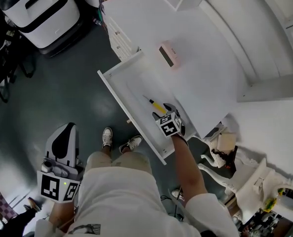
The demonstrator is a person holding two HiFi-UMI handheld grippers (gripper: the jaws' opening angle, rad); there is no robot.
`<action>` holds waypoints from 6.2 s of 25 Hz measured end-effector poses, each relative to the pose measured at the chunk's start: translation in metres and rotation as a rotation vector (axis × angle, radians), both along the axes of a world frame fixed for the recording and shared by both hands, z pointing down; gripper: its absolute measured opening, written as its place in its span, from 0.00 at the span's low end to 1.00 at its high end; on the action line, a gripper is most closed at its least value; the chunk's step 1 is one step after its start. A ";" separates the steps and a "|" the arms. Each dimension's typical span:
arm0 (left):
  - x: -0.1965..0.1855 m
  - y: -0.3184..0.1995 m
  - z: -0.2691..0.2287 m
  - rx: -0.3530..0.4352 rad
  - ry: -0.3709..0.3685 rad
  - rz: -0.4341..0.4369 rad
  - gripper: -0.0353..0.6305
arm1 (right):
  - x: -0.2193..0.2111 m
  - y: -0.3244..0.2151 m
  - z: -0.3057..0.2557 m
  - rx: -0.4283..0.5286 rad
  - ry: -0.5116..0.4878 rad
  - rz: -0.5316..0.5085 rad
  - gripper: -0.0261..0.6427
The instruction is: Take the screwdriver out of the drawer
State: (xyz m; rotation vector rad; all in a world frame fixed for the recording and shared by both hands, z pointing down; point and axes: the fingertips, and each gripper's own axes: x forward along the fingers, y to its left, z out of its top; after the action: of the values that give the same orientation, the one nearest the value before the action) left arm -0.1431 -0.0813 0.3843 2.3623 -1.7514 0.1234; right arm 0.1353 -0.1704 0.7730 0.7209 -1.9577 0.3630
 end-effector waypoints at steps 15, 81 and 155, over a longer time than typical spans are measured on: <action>-0.013 0.015 0.024 -0.065 -0.011 -0.053 0.08 | -0.001 -0.020 0.047 -0.087 0.121 -0.129 0.42; 0.004 -0.002 -0.006 0.029 0.054 0.130 0.08 | 0.010 0.011 -0.009 -0.092 -0.071 0.262 0.17; 0.003 -0.083 -0.132 0.344 0.106 0.206 0.08 | 0.154 0.133 -0.557 1.182 -0.588 0.761 0.17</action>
State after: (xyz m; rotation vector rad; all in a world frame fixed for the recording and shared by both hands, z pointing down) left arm -0.1403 -0.1643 0.2527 2.7271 -1.5832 -0.2913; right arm 0.2889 -0.0370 0.2156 2.3529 -2.2753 -0.2484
